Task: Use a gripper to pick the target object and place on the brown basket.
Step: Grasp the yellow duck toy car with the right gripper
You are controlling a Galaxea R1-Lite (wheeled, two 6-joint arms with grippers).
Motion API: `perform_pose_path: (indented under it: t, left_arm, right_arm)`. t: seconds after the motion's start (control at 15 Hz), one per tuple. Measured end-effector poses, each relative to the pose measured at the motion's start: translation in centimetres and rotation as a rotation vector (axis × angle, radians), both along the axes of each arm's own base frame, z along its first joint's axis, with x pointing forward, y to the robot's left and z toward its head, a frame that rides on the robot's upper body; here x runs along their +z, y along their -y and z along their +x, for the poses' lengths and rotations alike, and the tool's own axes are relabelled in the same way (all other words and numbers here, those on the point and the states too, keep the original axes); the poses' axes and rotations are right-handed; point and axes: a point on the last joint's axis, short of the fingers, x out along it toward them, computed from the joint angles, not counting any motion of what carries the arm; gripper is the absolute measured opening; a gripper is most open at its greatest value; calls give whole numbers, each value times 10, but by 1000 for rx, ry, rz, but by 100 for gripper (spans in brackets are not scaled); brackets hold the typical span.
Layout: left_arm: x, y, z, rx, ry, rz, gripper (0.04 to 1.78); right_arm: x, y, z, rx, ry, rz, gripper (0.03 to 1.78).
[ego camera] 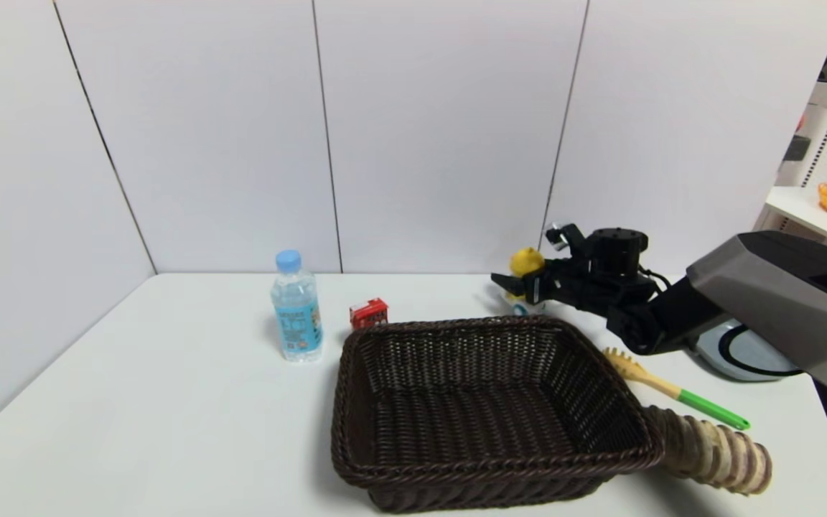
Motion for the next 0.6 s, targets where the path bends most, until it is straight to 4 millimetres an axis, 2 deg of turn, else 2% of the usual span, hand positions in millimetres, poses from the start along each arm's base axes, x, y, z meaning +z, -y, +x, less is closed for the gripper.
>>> perform_pose_path:
  t: [0.2, 0.47, 0.6]
  left_arm:
    - [0, 0, 0, 0, 0, 0, 169]
    - [0, 0, 0, 0, 0, 0, 169]
    - [0, 0, 0, 0, 0, 0, 169]
  right_arm:
    - [-5, -1, 2, 2, -5, -2, 170]
    - [-6, -1, 3, -18, -9, -2, 111]
    - [-4, -2, 4, -23, 0, 0, 89]
